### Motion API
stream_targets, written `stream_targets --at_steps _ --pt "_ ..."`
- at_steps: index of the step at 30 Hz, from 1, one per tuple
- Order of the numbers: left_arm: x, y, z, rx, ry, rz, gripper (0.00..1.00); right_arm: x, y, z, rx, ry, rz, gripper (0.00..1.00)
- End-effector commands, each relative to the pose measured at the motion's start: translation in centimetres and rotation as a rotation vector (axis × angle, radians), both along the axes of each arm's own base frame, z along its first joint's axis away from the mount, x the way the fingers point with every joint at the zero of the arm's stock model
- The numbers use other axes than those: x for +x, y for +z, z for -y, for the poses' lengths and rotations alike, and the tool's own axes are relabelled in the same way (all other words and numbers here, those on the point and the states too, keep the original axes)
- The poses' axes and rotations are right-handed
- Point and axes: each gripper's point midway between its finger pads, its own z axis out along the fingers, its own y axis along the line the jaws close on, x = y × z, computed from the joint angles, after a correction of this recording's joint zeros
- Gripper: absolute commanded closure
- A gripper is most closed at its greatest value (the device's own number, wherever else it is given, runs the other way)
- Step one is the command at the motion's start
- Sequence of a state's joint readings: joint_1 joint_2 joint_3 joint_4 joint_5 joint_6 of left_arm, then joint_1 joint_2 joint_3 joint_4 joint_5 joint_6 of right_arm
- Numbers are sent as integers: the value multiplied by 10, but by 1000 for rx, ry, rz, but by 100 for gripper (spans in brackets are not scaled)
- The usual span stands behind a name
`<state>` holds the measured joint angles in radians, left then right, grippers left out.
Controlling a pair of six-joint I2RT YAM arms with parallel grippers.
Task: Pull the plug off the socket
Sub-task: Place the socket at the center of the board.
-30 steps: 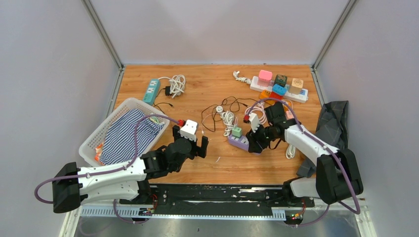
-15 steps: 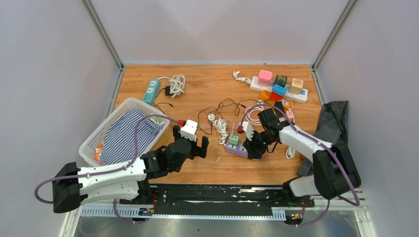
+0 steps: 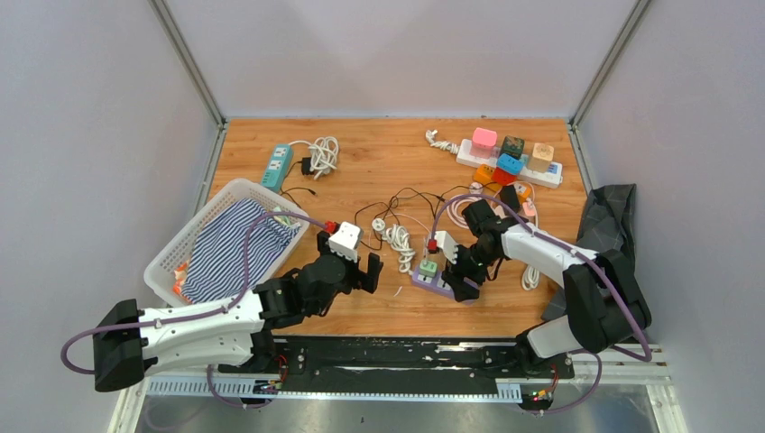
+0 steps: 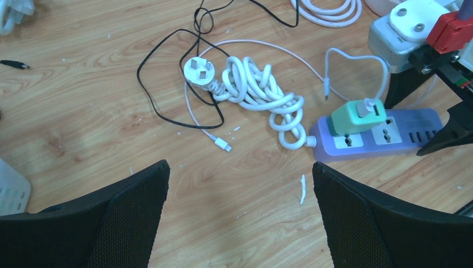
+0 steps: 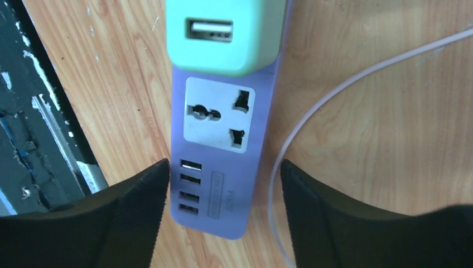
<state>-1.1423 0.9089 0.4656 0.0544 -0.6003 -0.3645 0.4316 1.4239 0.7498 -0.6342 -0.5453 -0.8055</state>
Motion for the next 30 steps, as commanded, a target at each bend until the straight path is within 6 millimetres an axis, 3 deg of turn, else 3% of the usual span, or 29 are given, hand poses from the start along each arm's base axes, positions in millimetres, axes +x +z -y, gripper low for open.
stream_targets --at_steps 1,6,19,26,30 --pt "-7 10 6 -61 -53 28 0 -11 11 3 -25 27 -33 19" --pt "-15 17 8 -116 -105 42 0 -13 23 2 -2 67 -22 1" --pt "-31 21 -3 -266 -143 46 0 -14 82 3 131 123 121 0" --pt "-42 34 22 -310 -234 -17 0 -17 145 -7 325 68 212 0" --pt "-44 39 42 -321 -263 -76 0 -16 156 -5 386 11 290 0"
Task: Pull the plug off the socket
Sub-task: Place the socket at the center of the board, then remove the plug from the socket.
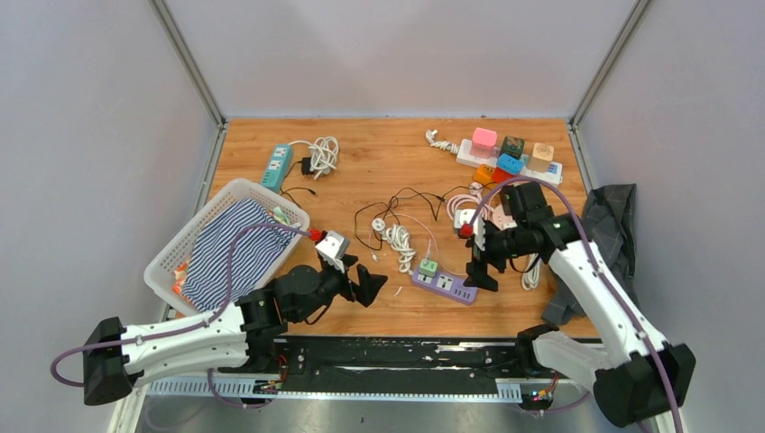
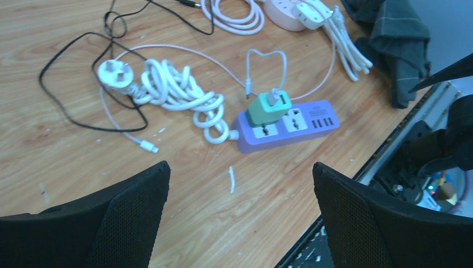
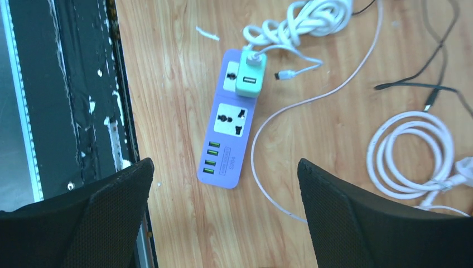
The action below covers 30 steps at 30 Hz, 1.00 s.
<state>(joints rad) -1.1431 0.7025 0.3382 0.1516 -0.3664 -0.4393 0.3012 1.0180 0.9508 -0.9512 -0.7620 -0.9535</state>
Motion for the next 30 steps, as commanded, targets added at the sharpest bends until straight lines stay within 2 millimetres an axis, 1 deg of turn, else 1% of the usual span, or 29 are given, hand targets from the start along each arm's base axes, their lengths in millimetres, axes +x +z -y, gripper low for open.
stream_targets --at_steps 1,4,10,11,15,17,19,24,30 --pt "-6 26 31 -71 -73 -52 0 -13 14 -4 119 -31 -9 0" --pt "-5 23 45 -46 -93 -82 2 -14 8 -2 123 -40 -15 0" --pt "-2 13 70 3 -122 -133 3 5 -12 15 37 -135 -22 0" --pt "-1 8 75 23 -132 -141 3 7 -13 16 35 -144 -22 0" --pt "2 -1 90 65 -154 -154 3 10 -19 20 29 -167 -34 0" --pt "4 -8 94 91 -151 -161 3 13 -22 22 19 -177 -31 0" --pt "7 -15 97 117 -147 -162 6 14 -24 24 11 -184 -33 0" --pt "14 -30 102 173 -128 -165 6 14 -26 24 11 -188 -43 0" --pt "22 -42 114 220 -117 -167 7 16 -30 27 6 -197 -53 0"
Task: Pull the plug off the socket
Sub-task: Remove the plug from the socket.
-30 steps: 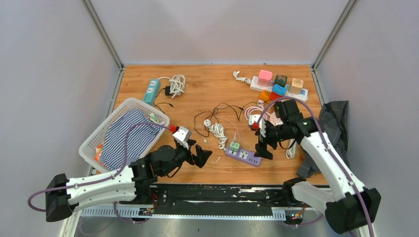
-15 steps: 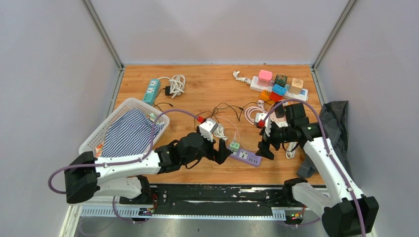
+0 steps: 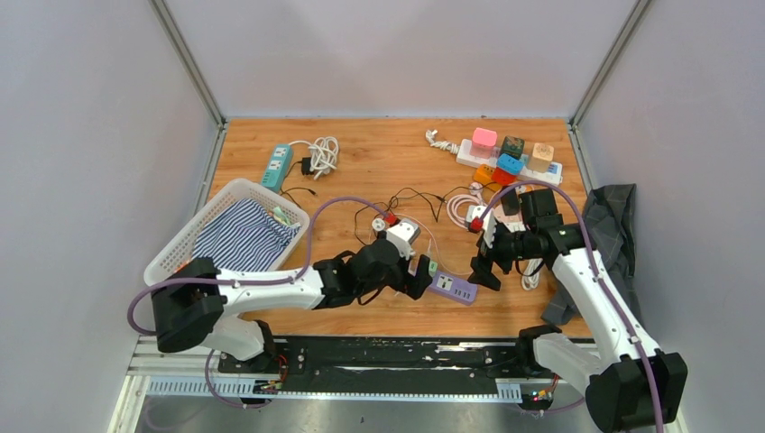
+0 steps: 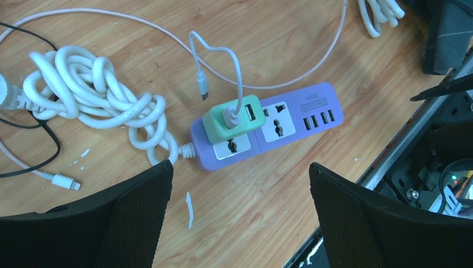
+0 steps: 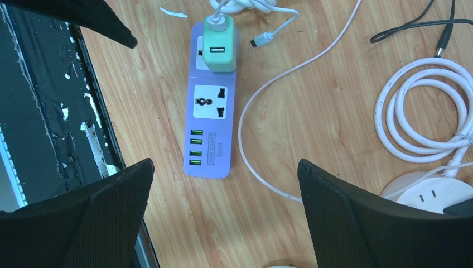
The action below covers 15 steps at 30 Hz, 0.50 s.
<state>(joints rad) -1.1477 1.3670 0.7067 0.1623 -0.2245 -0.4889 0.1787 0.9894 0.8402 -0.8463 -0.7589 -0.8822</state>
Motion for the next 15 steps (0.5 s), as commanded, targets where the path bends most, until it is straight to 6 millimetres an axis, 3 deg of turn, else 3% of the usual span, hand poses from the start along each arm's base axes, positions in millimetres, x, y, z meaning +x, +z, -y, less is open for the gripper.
stream_targets --at_steps 1,15 --pt "7 2 14 19 -2 29 7 0 -8 5 -9 -26 -28 0" --pt "21 -21 25 109 25 55 13 1 -11 7 -11 -33 -44 0"
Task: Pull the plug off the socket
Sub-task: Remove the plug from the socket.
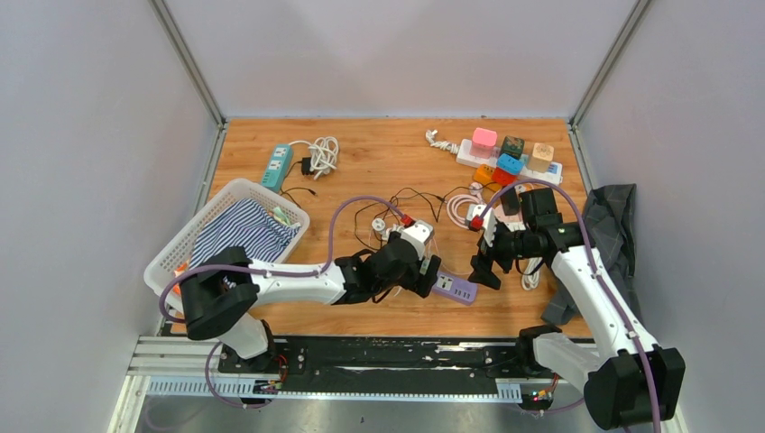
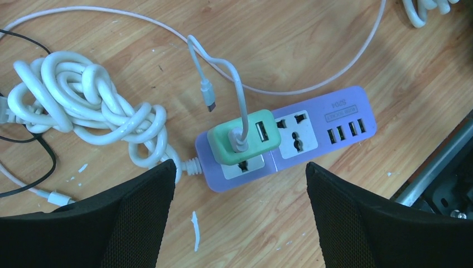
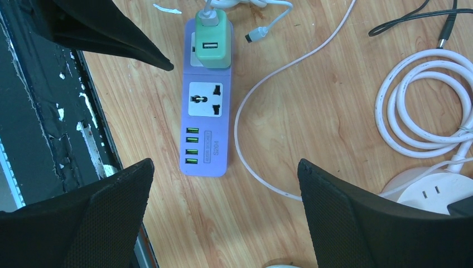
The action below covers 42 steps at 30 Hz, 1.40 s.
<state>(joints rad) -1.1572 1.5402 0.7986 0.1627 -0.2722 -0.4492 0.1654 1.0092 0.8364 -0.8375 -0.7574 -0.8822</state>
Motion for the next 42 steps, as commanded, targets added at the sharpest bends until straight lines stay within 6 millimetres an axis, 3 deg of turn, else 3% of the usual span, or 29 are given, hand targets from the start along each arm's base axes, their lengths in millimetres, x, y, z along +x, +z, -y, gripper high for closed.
stream_targets --at_steps 1,42 --pt "7 6 9 5 11 40 13 -3 -7 5 -6 -21 -29 0" --pt "16 -19 28 74 -12 35 19 -4 -11 6 1 -21 -54 0"
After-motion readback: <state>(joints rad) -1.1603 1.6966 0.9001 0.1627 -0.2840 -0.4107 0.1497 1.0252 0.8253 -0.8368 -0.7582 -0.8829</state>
